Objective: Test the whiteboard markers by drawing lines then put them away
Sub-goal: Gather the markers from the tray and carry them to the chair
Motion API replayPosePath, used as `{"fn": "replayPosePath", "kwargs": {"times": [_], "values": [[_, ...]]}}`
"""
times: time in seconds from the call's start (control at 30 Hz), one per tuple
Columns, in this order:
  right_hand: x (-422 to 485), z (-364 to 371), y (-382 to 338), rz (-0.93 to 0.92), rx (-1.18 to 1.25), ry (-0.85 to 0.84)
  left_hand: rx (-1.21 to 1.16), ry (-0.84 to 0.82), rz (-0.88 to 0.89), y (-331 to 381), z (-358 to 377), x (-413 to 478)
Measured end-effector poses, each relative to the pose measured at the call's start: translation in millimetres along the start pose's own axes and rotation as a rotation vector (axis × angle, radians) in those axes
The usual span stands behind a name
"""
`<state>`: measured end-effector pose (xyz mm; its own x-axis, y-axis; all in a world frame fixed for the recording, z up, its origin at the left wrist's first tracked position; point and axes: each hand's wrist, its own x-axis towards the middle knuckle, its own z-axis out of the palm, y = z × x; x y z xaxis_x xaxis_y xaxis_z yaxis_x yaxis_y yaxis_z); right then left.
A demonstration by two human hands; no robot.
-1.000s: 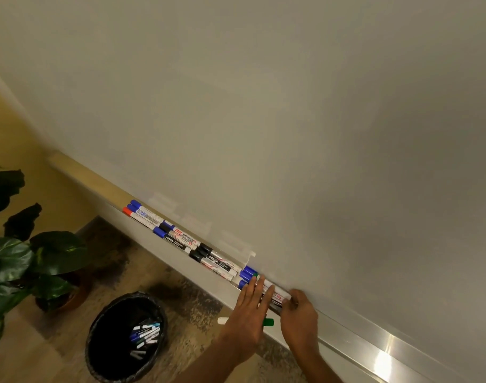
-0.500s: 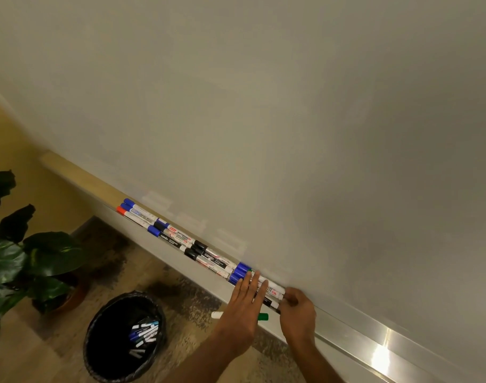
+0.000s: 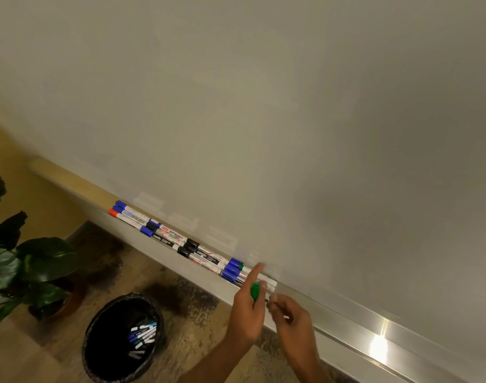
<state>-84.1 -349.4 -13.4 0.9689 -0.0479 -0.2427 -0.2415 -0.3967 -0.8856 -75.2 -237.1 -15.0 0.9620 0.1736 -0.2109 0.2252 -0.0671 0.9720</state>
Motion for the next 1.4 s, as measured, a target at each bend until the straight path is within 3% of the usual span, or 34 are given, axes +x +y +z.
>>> {"fn": "replayPosePath", "kwargs": {"times": [0.13,0.33,0.43,0.5,0.63,0.77,1.13,1.23,1.4], "values": [[-25.3,-13.8,-13.0,-0.093,0.035,-0.157,-0.254,0.086,-0.151,25.4,23.5,-5.8],[-22.5,-35.1,-0.2,-0.172,-0.048,-0.049,-0.397,0.109,-0.238,29.5,34.7,-13.0],[-13.2,-51.7,23.3,-0.248,-0.328,0.092,-0.211,0.172,-0.165,26.5,33.1,-16.2],[-7.2,-62.7,37.7,-0.268,-0.500,0.159,0.039,0.159,-0.073,18.1,28.6,-19.3],[0.2,-69.7,56.8,-0.253,-0.708,0.137,0.662,-0.033,0.175,-11.3,21.4,-21.3],[3.4,-65.3,63.8,-0.224,-0.791,0.129,1.098,-0.247,0.242,-21.2,19.4,-22.1],[12.9,-45.5,69.4,-0.204,-0.856,0.134,1.374,-0.520,0.309,-45.6,17.3,-12.5],[12.5,-44.0,70.2,-0.217,-0.889,0.121,1.374,-0.530,0.253,-58.7,14.5,-10.4],[7.9,-51.8,75.6,-0.296,-0.834,0.218,1.294,-0.489,0.333,-47.2,18.1,-15.8]]}}
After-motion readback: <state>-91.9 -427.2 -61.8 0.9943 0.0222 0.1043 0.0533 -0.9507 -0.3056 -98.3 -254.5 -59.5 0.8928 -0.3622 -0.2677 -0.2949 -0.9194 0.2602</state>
